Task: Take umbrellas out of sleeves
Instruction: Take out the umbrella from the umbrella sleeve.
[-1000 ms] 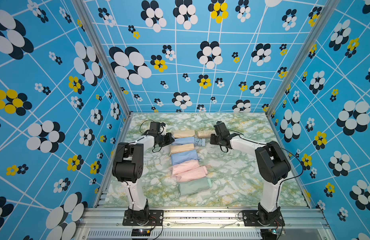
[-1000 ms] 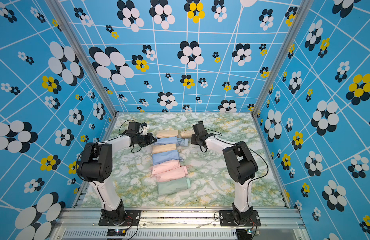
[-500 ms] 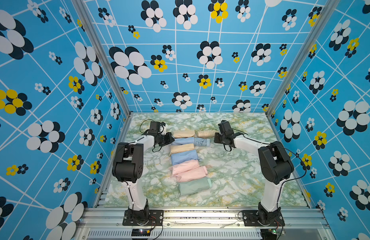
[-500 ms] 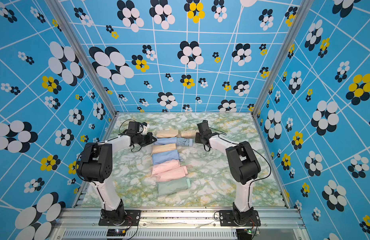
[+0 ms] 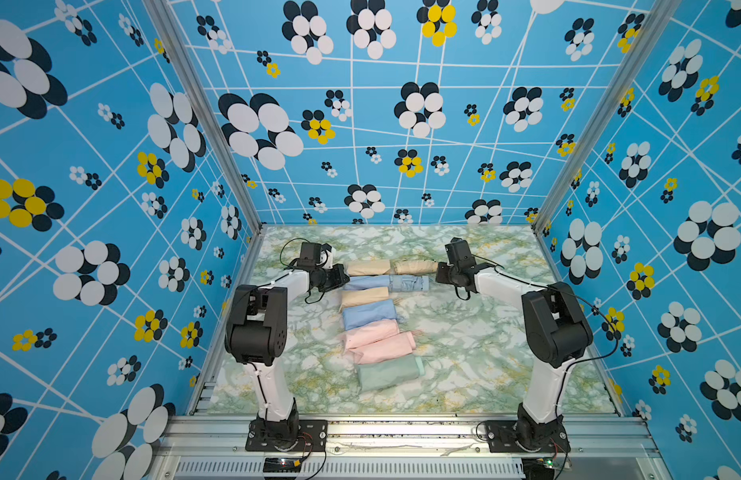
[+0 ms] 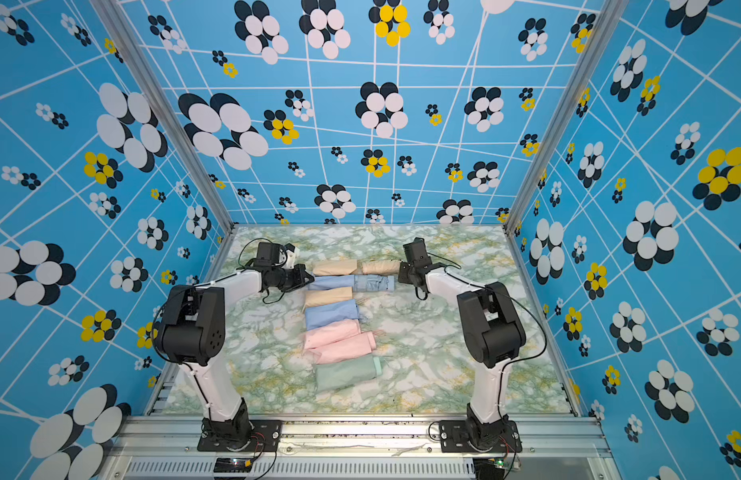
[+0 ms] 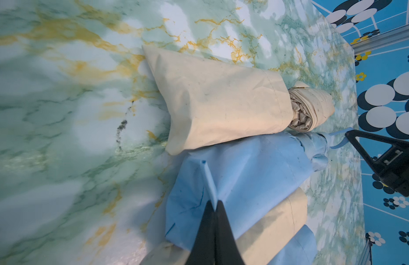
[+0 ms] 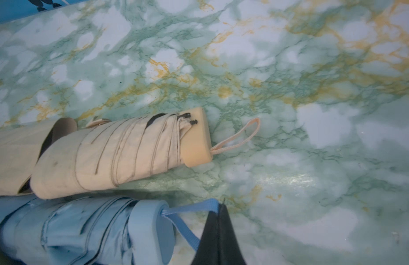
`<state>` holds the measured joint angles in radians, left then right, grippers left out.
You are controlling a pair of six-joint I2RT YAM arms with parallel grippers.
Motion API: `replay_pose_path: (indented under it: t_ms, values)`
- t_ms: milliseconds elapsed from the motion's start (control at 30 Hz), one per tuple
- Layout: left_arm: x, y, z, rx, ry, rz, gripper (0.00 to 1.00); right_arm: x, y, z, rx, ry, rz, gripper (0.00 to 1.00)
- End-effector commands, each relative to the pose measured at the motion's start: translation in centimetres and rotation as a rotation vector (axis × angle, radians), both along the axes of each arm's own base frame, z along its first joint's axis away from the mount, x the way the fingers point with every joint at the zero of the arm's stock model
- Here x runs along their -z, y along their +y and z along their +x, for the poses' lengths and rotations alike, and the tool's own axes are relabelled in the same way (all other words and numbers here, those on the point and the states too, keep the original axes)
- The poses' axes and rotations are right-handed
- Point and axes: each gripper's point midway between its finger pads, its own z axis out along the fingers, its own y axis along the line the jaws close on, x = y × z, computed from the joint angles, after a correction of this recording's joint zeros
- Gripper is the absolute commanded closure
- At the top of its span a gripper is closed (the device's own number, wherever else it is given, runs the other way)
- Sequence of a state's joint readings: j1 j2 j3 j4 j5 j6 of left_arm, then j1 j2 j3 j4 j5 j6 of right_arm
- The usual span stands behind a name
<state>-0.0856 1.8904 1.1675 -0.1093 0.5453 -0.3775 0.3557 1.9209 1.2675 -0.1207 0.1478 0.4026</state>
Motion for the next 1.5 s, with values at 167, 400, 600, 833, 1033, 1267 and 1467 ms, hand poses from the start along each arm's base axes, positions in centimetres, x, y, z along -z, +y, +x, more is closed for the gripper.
replay_pose_path:
  t_ms: [167, 400, 600, 833, 1033, 1267, 1467]
  values:
    - [0.0, 0.0, 0.2, 0.0, 0.008, 0.015, 0.97, -1.1, -1.9, 0.1, 0.028, -0.02, -0.027, 1.0]
    - [-0.4, 0.1, 0.3, 0.0, -0.005, 0.025, 0.84, -1.2, -2.4, 0.4, 0.037, -0.022, -0.033, 0.99]
    - [-1.7, 0.8, 0.1, -0.013, -0.045, 0.059, 0.63, -2.3, -2.6, 0.4, 0.037, -0.033, -0.043, 0.71]
    - [-5.4, 1.9, -1.6, -0.051, -0.142, 0.099, 0.43, -5.8, -2.6, -0.8, 0.024, -0.077, -0.012, 0.47]
    - [-6.8, 2.5, -4.2, -0.097, -0.19, 0.087, 0.36, -8.0, -0.8, -2.4, -0.036, -0.098, 0.094, 0.34]
    - [-4.9, 2.6, -6.2, -0.12, -0.146, 0.056, 0.35, -8.0, 3.9, -5.0, -0.191, -0.088, 0.076, 0.18]
    - [-3.4, 2.0, -6.7, -0.118, -0.114, 0.007, 0.36, -5.8, 7.9, -6.4, -0.315, -0.03, 0.034, 0.15]
